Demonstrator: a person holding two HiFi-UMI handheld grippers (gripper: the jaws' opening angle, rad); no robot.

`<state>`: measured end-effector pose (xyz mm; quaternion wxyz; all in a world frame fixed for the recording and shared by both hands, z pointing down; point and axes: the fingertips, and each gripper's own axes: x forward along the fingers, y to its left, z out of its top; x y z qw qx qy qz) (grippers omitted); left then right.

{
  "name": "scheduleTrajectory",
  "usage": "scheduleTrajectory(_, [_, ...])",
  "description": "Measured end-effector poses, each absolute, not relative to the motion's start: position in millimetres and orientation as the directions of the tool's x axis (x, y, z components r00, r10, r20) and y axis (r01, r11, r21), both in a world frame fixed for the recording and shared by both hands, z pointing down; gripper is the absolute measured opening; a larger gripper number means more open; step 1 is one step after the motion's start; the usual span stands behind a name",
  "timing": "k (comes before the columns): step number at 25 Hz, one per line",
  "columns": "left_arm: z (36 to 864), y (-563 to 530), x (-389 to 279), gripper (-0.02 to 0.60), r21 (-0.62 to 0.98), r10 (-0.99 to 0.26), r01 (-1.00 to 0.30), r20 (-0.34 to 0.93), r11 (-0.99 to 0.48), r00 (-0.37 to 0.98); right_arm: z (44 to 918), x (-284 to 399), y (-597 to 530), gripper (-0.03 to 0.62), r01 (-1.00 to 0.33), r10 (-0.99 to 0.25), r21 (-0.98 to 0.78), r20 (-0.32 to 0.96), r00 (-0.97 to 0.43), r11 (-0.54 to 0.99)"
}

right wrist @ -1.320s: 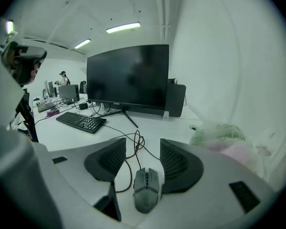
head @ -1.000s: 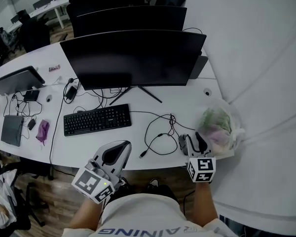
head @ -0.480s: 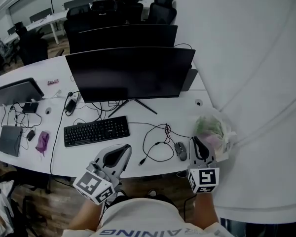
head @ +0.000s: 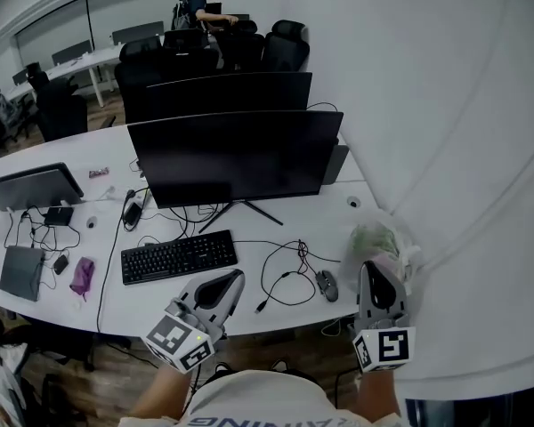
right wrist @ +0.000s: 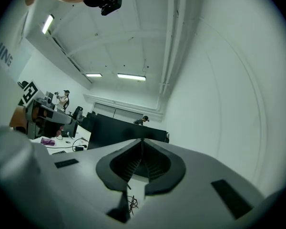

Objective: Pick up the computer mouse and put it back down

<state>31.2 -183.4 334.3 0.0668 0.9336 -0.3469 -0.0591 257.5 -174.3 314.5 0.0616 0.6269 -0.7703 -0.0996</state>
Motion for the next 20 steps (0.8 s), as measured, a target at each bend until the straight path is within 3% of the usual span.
scheduleTrajectory(20, [335.1, -182.5, 26.3, 0.005, 0.164, -0.652, -0.637, -0.061, -0.753, 0.756, 316.2, 249.8, -175.5, 0.025, -0.952, -0.976, 0.223, -0.014, -0.218, 0.21])
